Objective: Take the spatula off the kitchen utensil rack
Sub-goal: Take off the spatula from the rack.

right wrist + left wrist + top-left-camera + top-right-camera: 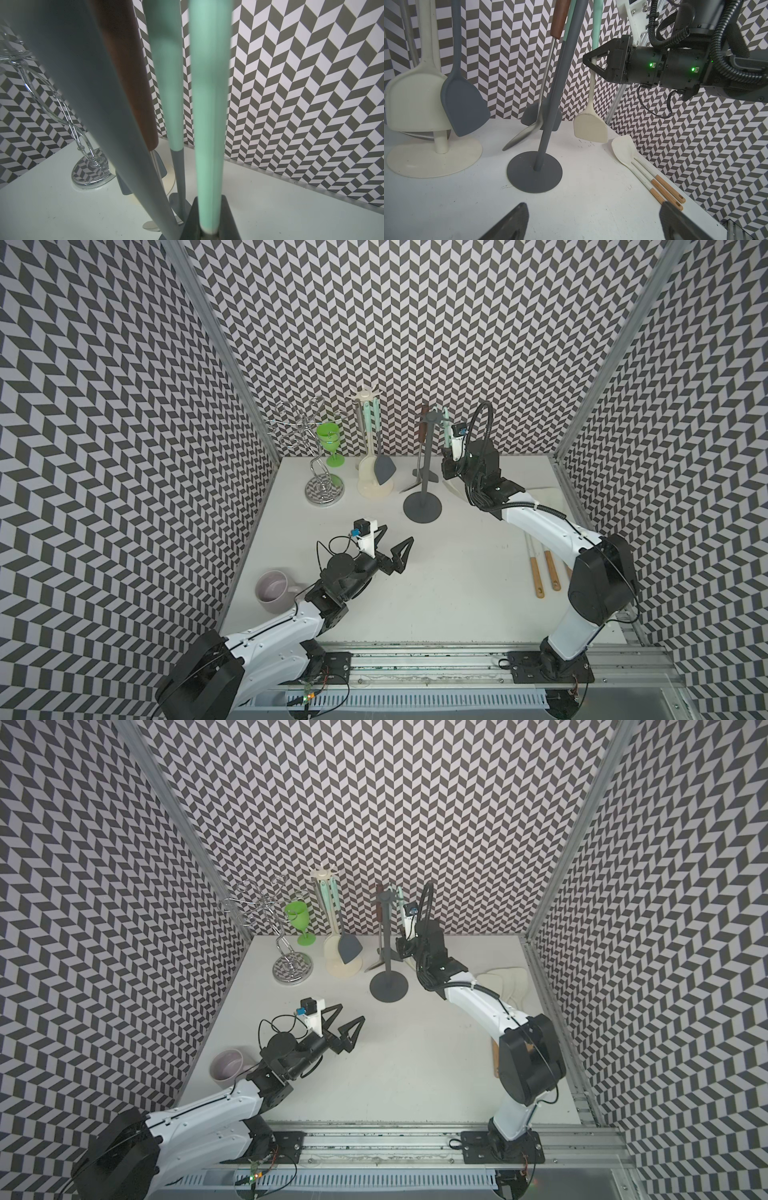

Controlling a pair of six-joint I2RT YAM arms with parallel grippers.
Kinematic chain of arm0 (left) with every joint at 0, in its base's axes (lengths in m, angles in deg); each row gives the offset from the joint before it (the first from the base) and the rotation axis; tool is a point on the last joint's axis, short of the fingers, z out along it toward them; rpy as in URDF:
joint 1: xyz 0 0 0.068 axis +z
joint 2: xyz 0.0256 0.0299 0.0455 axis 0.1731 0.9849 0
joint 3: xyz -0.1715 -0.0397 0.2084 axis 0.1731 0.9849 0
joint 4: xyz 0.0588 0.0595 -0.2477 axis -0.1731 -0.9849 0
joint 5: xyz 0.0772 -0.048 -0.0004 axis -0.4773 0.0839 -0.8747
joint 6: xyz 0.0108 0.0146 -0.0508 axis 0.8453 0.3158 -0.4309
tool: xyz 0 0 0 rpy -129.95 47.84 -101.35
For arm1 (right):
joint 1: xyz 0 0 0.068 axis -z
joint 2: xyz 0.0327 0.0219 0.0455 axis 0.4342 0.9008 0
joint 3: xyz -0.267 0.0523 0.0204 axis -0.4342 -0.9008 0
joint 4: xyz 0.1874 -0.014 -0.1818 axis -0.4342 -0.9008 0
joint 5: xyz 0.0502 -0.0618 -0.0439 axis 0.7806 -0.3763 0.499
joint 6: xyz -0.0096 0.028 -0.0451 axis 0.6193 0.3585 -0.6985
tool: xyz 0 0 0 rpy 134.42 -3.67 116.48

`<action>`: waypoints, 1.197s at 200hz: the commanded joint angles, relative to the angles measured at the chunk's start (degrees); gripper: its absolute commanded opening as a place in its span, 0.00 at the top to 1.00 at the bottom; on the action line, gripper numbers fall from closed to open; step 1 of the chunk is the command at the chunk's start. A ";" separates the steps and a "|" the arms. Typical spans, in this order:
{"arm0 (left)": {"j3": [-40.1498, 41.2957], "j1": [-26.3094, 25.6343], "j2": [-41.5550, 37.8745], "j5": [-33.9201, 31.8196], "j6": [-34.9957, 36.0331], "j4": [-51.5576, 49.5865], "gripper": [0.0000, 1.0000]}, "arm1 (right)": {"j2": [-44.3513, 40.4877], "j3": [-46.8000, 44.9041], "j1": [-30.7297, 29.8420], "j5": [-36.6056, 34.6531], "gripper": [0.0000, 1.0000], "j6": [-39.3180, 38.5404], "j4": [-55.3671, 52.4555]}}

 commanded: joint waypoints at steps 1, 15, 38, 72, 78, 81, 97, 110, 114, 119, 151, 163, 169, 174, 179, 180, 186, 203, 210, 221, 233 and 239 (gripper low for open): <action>0.67 -0.51 -0.89 -0.63 0.98 0.95 0.00 | -2.39 1.65 0.39 0.32 1.00 3.28 8.51; 0.57 -0.51 -1.00 -0.98 1.27 0.63 0.00 | -2.18 1.91 0.37 -0.74 1.00 3.28 8.37; 0.78 -0.49 -1.79 -1.42 1.42 0.41 0.00 | -1.17 4.17 0.44 -6.06 1.00 3.41 5.07; 1.09 -0.51 -2.52 -1.50 1.16 0.48 0.00 | -0.50 5.38 0.39 -9.02 1.00 2.48 3.03; 1.17 -0.48 -2.49 -1.50 1.14 0.54 0.00 | -0.67 5.07 0.44 -8.42 1.00 2.33 3.37; 1.18 -0.51 -2.52 -1.52 1.07 0.54 0.00 | -0.83 4.82 0.40 -8.27 1.00 2.16 3.73; 1.27 -0.51 -2.40 -1.42 0.94 0.79 0.00 | -1.24 4.04 0.39 -7.69 1.00 2.06 4.27; 1.42 -0.51 -2.31 -1.35 0.75 1.06 0.00 | -1.07 4.29 0.44 -8.55 1.00 1.88 3.47; 1.36 -0.51 -2.30 -1.33 0.67 1.15 0.00 | -1.07 4.23 0.42 -8.79 1.00 1.84 3.28; 1.40 -0.51 -2.14 -1.24 0.63 1.20 0.00 | -1.07 4.22 0.45 -9.36 1.00 1.87 3.18; 1.18 -0.51 -1.22 -0.72 0.21 1.68 0.00 | -0.82 4.99 0.73 -10.86 1.00 1.64 1.39; 1.18 -0.50 -0.94 -0.63 0.01 1.82 0.00 | -0.63 5.44 0.77 -11.80 1.00 1.84 0.45; 1.18 -0.51 -0.77 -0.62 -0.19 1.86 0.00 | -0.63 5.50 0.95 -11.59 1.00 1.95 0.14; 1.09 -0.51 -0.71 -0.47 -0.24 1.90 0.00 | -0.63 5.73 1.06 -11.40 1.00 2.11 -0.26; 1.09 -0.53 -0.63 -0.30 -0.42 2.02 0.00 | -0.63 6.01 1.21 -11.38 1.00 2.49 -0.74; 1.09 -0.52 -0.63 -0.24 -0.43 2.03 0.00 | -0.63 6.08 1.28 -11.38 1.00 2.53 -0.86; 1.09 -0.47 -0.47 -0.10 -0.64 2.17 0.00 | -0.61 6.36 1.38 -11.18 1.00 3.07 -1.49; 1.18 -0.51 -0.08 0.43 -1.08 2.55 0.00 | -1.23 6.16 2.10 -8.92 1.00 4.22 -1.99; 1.20 -0.51 -0.06 0.58 -1.26 2.77 0.00 | -1.65 5.79 2.14 -8.32 1.00 4.34 -1.85; 1.26 -0.51 -0.01 0.86 -1.31 2.82 0.00 | -2.20 5.03 2.24 -7.17 1.00 4.73 -1.65; 1.43 -0.51 -0.17 1.12 -1.32 3.09 0.00 | -2.63 4.38 2.71 -7.11 1.00 5.97 -1.97; 1.51 -0.49 -0.33 1.29 -1.31 3.22 0.00 | -2.85 4.02 2.95 -6.92 1.00 6.58 -1.98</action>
